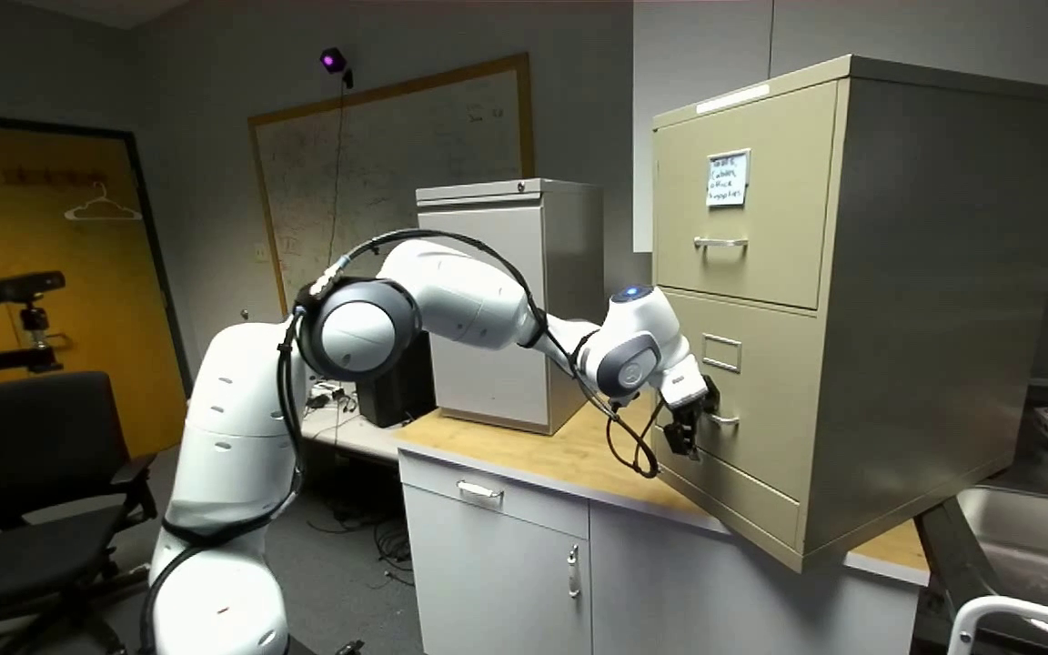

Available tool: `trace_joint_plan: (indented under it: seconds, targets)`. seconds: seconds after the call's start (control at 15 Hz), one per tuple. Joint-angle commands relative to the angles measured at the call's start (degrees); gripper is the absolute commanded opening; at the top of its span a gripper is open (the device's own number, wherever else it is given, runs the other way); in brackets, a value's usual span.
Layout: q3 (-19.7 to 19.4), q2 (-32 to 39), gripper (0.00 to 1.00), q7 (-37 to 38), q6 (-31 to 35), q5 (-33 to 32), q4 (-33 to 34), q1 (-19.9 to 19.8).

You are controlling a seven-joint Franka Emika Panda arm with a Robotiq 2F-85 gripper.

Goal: Open the bottom drawer of the file cabinet on the right

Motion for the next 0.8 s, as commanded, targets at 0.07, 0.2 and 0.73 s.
trace_joint_plan:
  seconds: [0.07, 0.2, 0.73]
  targets:
    - [-0.3, 2.0, 0.59, -2.2, -2.9, 1.6, 1.0, 0.6]
    - [-0.3, 0.1, 0.43, -2.5, -3.8, 1.2, -0.2, 1.1]
    - [2.3, -6.5, 0.02, -13.6, 1.7, 6.9, -9.4, 0.8]
